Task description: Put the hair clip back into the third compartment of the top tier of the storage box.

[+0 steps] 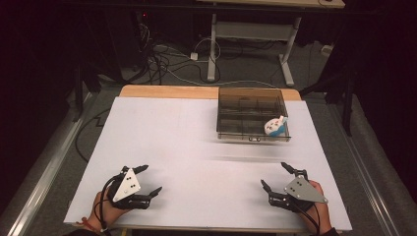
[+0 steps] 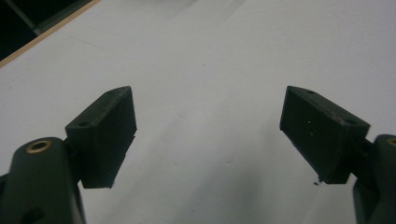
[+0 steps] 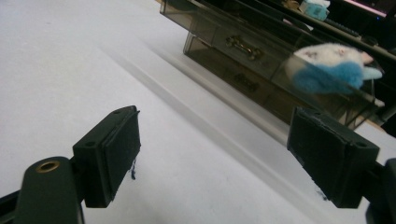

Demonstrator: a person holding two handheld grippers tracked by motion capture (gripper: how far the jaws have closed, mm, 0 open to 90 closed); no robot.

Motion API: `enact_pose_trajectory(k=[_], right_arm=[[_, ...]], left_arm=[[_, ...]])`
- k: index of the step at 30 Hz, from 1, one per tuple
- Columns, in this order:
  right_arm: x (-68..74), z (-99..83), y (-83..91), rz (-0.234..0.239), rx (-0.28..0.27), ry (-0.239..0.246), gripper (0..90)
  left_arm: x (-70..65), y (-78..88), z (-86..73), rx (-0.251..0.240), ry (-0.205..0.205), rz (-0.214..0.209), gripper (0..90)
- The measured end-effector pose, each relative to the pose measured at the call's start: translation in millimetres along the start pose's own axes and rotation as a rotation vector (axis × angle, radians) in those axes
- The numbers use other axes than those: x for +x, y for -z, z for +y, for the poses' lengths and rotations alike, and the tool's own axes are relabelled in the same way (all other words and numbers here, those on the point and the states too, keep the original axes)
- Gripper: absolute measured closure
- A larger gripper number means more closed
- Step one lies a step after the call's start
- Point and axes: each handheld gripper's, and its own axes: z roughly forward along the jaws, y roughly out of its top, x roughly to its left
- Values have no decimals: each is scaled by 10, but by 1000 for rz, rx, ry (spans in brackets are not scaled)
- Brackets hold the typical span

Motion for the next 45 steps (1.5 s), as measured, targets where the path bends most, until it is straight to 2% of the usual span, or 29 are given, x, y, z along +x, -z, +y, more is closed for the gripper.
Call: enact_pose_trajectory(k=[8,14,18,27,45], right_arm=[[-18,-123,57,-1,16,-33,178],[-13,-119,70,7,2,-45,178],[5,-102,85,1,-2,-34,178],[46,-72,81,5,-3,-14,178],[48,-62,90,8,-11,-12,179]], left_arm=[[11,-2,11,2,0,2,178],[-1,-5,25,0,-9,2,178],[-6,8,18,0,-22,1,178],[7,38,10,-5,-19,7,178],[-1,18,11,-1,-22,1,178]])
